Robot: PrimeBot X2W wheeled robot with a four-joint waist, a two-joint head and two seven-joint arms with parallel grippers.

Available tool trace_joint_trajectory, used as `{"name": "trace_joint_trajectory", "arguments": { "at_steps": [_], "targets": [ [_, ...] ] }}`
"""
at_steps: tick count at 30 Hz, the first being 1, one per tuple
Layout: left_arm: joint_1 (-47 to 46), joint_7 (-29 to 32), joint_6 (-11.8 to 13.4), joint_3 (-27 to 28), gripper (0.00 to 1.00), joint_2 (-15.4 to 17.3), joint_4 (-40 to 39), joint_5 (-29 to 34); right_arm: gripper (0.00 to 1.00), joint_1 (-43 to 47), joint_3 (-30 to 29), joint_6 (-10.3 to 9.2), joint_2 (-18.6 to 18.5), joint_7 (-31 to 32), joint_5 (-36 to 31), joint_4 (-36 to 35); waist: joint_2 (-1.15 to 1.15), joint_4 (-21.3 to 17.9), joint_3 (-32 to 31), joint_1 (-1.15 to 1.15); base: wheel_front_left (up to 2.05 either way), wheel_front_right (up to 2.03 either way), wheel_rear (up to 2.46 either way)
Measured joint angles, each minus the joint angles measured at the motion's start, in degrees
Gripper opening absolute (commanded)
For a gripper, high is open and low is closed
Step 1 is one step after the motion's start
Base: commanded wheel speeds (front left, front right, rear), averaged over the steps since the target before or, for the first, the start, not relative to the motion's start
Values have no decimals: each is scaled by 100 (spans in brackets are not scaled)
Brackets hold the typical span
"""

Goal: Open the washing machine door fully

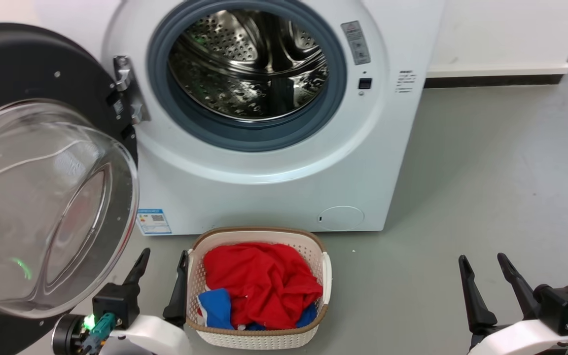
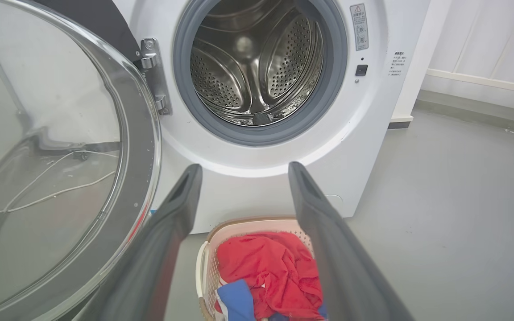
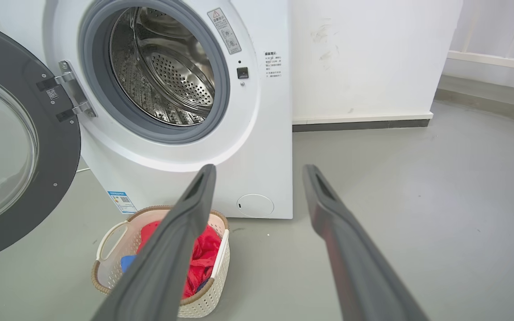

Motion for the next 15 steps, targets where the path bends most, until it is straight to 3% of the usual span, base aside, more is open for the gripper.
{"name": "trace_joint_trajectory", "arguments": {
  "at_steps": [15],
  "targets": [
    [281, -56, 0, 194, 100, 47, 125, 158, 100, 89, -19, 0, 0, 62, -29, -58, 0, 23, -124, 0, 0, 0, 0]
  ]
}}
